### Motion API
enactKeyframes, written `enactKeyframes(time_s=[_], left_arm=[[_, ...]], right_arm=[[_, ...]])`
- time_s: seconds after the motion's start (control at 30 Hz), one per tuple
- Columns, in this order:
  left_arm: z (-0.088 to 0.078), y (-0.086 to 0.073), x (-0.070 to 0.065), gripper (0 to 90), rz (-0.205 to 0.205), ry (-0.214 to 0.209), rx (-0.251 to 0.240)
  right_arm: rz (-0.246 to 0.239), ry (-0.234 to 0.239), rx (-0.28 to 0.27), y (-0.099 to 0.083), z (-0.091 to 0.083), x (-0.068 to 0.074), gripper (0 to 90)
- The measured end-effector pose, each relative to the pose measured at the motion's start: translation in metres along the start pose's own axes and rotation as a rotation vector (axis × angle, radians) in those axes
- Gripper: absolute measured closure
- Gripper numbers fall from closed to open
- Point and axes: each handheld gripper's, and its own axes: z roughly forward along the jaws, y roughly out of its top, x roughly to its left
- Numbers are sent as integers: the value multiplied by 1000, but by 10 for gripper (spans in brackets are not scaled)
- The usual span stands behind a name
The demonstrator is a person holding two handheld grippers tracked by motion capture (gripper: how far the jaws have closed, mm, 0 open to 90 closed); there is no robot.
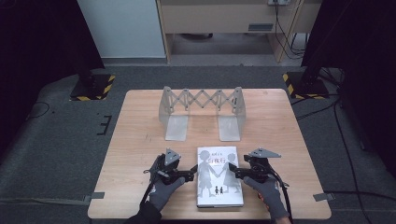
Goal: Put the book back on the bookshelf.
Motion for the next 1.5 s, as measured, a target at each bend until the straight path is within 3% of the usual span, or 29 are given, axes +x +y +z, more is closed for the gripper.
enactKeyframes(time_s=[0.23,0.57,0.73,0.93,1.1,1.5], left_arm=[[8,-2,-8,97,12,-19,18],[17,-4,-8,56,9,-36,27],[18,-5,-10,40,44,-30,-1],[17,-5,-9,37,34,-36,-6],[17,-6,-8,28,31,-36,-10],[17,-6,-7,23,27,-38,-11]], right_arm=[[5,21,9,-2,6,5,207],[20,56,6,-5,15,9,208],[11,62,-39,-3,11,10,218],[28,93,-108,3,7,12,221],[44,107,-131,6,9,14,242],[65,134,-115,5,12,17,321]])
